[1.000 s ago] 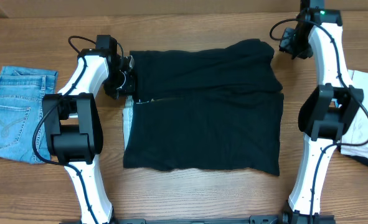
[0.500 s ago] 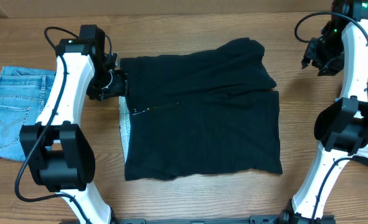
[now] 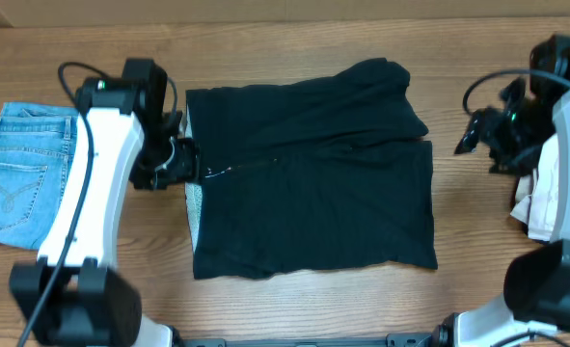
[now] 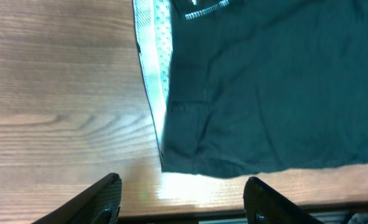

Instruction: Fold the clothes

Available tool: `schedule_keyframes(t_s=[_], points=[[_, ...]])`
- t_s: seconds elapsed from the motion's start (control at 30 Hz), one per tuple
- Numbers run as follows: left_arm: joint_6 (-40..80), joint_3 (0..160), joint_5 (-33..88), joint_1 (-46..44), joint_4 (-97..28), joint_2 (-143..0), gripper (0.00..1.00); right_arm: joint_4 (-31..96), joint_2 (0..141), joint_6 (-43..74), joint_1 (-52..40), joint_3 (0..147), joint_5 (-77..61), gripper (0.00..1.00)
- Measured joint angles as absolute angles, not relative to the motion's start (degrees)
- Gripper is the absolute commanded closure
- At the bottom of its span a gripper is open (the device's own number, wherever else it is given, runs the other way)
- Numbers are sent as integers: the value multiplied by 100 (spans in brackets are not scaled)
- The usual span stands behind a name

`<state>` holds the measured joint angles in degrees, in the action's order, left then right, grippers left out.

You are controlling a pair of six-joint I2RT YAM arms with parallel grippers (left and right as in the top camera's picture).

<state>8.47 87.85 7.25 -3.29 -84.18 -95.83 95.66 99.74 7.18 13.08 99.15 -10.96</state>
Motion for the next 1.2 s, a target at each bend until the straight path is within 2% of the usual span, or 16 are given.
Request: schedule_keyframes(t_s=[0.2,0.43,0.6,0.8,0.87,1.2], points=[[932,6333,1188,-416,-7787,-8049,25,8702,8626,753,1308,7537,-2029,0],[1212,4652,2283,-416,-7708,-7859,26,7599,8128,1256,1308,5677,-2418,0],[1918,3883,2637,-416,-7140,-7837,22,7349,8125,1330,1308,5509,-2467,0],[3129,3806,2738,-416,-5808,-7835,10,7382,8114,1295,1308,5505,-2471,0],[3299,3802,2635,-416,-5393,-7835,10,7452,8114,1273,1308,5505,-2471,0],[3503,3795,2327,-416,-5413,-7835,12,7509,8114,1234,1308,5505,-2510,0]])
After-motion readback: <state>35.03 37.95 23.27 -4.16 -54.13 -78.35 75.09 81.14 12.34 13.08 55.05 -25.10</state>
